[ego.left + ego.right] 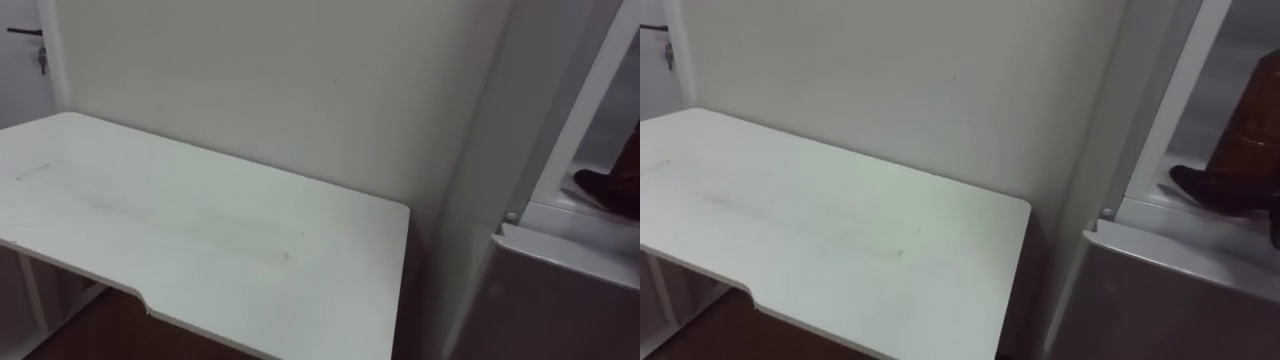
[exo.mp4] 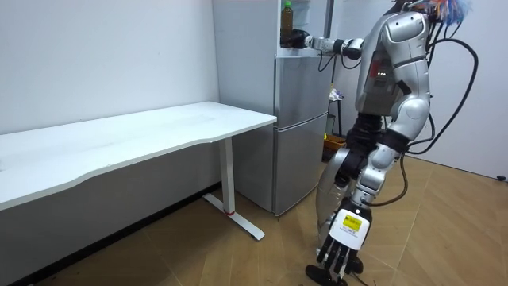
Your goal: Put the bottle in the upper fridge
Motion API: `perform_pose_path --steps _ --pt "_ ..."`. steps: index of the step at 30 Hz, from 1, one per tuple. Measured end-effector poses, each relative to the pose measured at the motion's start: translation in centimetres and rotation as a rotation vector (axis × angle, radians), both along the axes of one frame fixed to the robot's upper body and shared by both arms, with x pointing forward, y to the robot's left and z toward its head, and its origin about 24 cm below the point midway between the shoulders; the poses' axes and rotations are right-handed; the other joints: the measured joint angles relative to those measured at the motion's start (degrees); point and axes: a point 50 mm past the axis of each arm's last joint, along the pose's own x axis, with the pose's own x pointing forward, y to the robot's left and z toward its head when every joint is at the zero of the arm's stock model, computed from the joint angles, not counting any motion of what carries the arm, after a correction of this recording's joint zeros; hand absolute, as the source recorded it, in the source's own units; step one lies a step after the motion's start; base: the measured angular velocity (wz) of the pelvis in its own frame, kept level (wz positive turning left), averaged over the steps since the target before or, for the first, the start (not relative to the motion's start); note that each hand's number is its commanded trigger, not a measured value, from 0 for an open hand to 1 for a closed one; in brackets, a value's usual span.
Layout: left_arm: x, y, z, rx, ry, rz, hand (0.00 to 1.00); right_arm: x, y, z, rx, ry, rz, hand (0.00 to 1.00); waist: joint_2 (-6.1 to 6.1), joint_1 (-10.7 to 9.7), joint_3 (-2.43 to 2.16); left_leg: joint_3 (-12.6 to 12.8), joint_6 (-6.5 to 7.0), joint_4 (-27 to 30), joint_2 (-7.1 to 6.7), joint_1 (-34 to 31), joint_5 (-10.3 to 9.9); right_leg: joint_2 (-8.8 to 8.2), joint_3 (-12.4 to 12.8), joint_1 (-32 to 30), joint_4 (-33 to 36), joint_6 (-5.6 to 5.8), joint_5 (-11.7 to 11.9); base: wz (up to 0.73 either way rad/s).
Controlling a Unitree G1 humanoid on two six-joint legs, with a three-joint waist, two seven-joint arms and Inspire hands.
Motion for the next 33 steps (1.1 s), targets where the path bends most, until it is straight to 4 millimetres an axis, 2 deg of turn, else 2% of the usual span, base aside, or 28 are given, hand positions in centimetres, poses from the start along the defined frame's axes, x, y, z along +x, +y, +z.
perform_pose_path --steps 7,8,11,13,18,20,26,28,33 --pt "0.1 -0.6 0.0 -0.006 -0.026 -0.001 0.00 -0.4 0.5 0.8 0.040 -0.057 0.046 0.00 0.94 -2.3 -0.07 0.0 0.10 -1.0 -0.39 1.3 0.1 -0.46 -0.5 1.1 0.0 0.25 -0.3 0.03" --pt "0.1 -0.7 0.0 -0.007 -0.027 -0.001 0.00 -0.4 0.6 0.9 0.045 -0.062 0.050 0.00 1.31 -2.6 0.20 0.0 0.10 -1.1 -0.42 1.6 0.1 -0.49 -0.5 1.3 -0.1 0.32 -0.4 0.06" --pt "0.3 -0.9 -0.1 -0.009 -0.040 -0.003 0.00 -0.9 0.6 0.9 0.062 -0.086 0.054 0.00 1.30 -3.9 0.08 0.1 0.16 -1.3 -0.59 1.6 0.0 -0.63 -0.5 1.4 -0.1 0.54 -0.7 0.05" --pt "0.4 -1.1 -0.2 -0.015 -0.044 -0.001 0.00 -1.0 0.7 1.1 0.060 -0.099 0.059 0.00 1.64 -4.7 0.24 0.2 0.29 -1.3 -0.62 1.7 -0.1 -0.60 -0.1 1.4 -0.1 0.57 -0.8 -0.02" --pt "1.2 -1.2 -0.2 -0.008 -0.065 -0.004 0.00 -1.5 1.1 1.7 0.047 -0.133 0.074 0.00 2.24 -5.2 0.36 1.3 0.43 -2.1 -0.50 2.4 -0.2 -0.72 0.9 1.3 0.0 0.61 -0.8 -0.10" --pt "1.3 -1.2 -0.2 -0.007 -0.068 -0.004 0.00 -2.0 1.3 1.8 0.028 -0.140 0.083 0.00 2.56 -5.6 0.07 1.6 0.55 -2.2 -0.54 2.6 -0.3 -0.84 0.9 1.4 0.0 0.73 -0.8 -0.06" --pt "1.0 -1.5 -0.5 -0.020 -0.066 0.000 0.00 -3.6 1.4 1.0 -0.051 -0.119 0.075 0.00 2.87 -6.5 0.07 3.3 0.88 -3.8 -0.65 4.6 -0.5 -1.17 2.3 2.3 0.1 1.13 -1.1 -0.12" --pt "1.1 -1.6 -0.6 -0.024 -0.069 0.000 0.00 -4.1 1.9 1.7 -0.066 -0.159 0.075 0.00 2.82 -7.6 0.12 3.5 0.98 -3.8 -0.68 4.8 -0.5 -1.15 2.6 2.3 0.1 1.21 -1.1 -0.06" --pt "1.4 -1.9 -0.9 -0.036 -0.091 -0.010 0.00 -5.6 4.4 3.3 -0.170 -0.262 0.130 0.00 3.09 -7.9 0.31 4.7 1.01 -4.1 -0.37 5.7 -1.0 -1.04 3.8 2.5 0.1 1.27 -1.1 -0.14"
